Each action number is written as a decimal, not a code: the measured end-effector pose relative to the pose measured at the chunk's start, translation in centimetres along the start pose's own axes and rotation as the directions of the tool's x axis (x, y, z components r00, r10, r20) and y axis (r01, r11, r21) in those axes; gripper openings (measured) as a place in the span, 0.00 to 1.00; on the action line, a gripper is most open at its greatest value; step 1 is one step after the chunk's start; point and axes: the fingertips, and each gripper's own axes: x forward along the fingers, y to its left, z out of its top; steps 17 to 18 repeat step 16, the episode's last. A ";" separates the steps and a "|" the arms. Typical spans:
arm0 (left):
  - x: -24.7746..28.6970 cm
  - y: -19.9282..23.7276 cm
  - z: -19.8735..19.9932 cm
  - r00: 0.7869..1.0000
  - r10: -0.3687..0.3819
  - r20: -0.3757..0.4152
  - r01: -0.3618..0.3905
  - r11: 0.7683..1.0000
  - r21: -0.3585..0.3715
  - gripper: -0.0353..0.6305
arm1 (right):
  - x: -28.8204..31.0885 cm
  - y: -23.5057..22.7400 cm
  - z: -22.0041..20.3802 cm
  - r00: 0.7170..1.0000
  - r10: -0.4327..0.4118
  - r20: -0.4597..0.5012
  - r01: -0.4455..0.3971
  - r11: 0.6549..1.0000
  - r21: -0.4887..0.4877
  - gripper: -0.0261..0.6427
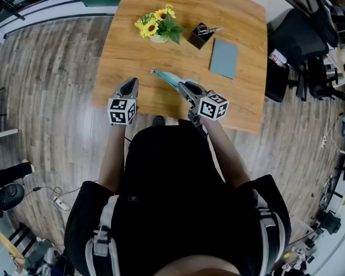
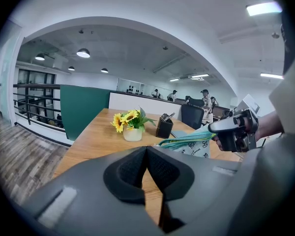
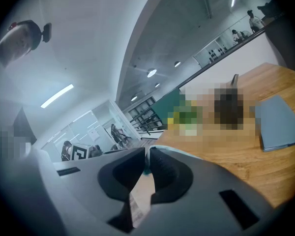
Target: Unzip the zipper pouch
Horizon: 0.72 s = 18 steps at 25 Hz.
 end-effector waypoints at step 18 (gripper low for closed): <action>0.0 0.4 0.0 1.000 -0.002 0.001 0.002 1.000 -0.003 0.05 | 0.4 0.0 0.1 1.000 -0.005 -0.009 0.005 1.000 -0.016 0.09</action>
